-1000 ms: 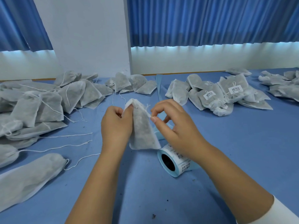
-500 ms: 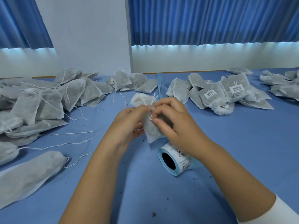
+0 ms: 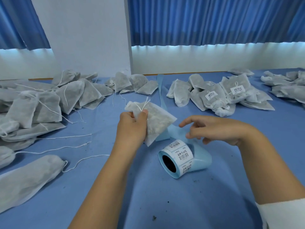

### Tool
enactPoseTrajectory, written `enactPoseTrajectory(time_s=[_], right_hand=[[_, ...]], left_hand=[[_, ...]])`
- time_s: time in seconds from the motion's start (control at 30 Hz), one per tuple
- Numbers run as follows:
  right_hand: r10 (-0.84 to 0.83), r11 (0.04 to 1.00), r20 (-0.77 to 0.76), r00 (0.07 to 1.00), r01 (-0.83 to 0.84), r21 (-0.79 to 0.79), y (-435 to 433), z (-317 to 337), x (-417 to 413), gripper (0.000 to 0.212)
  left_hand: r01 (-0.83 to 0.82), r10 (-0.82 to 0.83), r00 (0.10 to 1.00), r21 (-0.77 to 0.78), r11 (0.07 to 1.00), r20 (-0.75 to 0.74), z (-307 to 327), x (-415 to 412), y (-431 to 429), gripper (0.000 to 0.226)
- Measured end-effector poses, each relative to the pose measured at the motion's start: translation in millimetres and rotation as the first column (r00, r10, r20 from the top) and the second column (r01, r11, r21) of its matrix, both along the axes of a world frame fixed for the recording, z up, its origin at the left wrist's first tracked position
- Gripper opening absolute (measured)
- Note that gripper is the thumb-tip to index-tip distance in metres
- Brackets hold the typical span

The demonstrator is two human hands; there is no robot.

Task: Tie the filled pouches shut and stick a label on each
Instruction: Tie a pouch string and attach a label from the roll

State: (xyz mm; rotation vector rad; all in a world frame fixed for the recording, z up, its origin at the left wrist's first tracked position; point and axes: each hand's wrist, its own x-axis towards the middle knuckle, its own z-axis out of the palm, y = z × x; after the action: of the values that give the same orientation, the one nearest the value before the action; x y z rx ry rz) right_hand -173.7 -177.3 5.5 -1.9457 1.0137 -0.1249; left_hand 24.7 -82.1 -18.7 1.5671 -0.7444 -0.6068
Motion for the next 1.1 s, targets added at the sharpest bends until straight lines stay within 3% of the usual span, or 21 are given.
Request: enactPoseTrajectory(time_s=[0.07,0.13,0.2,0.3,0.43,0.5,0.57,0.6,0.67,0.8,0.9,1.0,1.1], right_hand=[[0.036,0.999,-0.01,0.999,-0.036,-0.037,1,2,-1,0.023],[0.113,0.991,-0.101,0.988,-0.12,-0.06,3,4,-2,0.037],[0.166,0.982,-0.179,0.97,-0.179,-0.064,7,5,1,0.044],[0.172,0.98,-0.183,0.968,-0.186,-0.064,9,4,5,0.036],[0.125,0.986,-0.149,0.981,-0.139,-0.089,12,0,13,0.057],[0.064,0.99,-0.105,0.992,-0.076,-0.118,13,-3,16,0.051],[0.009,0.994,-0.018,1.0,-0.011,-0.111,13,-8,20,0.025],[-0.009,0.996,0.026,1.0,0.012,-0.092,13,-9,21,0.015],[-0.036,0.996,0.057,0.998,0.041,-0.079,12,-8,20,0.013],[-0.157,0.979,-0.1,0.983,0.142,-0.143,2,-6,10,0.026],[-0.183,0.983,-0.216,0.959,0.18,-0.036,1,-4,4,0.046],[-0.075,0.991,-0.123,0.99,0.088,0.106,2,-4,3,0.055],[0.047,0.997,-0.039,0.998,-0.044,0.066,6,0,2,0.056]], left_hand=[[-0.082,0.085,0.989,-0.031,0.996,0.118,-2,-6,0,0.034],[-0.095,0.097,0.976,-0.019,0.995,0.196,-5,-11,0,0.031],[-0.08,0.076,0.977,0.012,0.997,0.198,-9,-13,-1,0.029],[-0.083,0.074,0.978,0.04,0.996,0.196,-10,-14,-3,0.03],[-0.088,0.105,0.98,-0.107,0.99,0.169,-4,-21,2,0.028],[-0.062,0.117,0.97,-0.246,0.967,0.215,0,-31,7,0.023],[0.021,0.09,0.942,-0.325,0.945,0.322,-1,-47,13,0.02],[0.066,0.069,0.92,-0.327,0.943,0.385,-3,-54,15,0.02],[0.111,0.043,0.874,-0.286,0.952,0.484,-9,-65,15,0.023],[0.023,0.121,0.845,-0.262,0.965,0.52,-19,-58,5,0.024],[-0.037,0.17,0.828,-0.251,0.967,0.535,-22,-47,-2,0.024],[-0.076,0.2,0.838,-0.253,0.964,0.509,-26,-38,-7,0.024],[-0.095,0.208,0.854,-0.25,0.964,0.477,-29,-32,-13,0.023]])
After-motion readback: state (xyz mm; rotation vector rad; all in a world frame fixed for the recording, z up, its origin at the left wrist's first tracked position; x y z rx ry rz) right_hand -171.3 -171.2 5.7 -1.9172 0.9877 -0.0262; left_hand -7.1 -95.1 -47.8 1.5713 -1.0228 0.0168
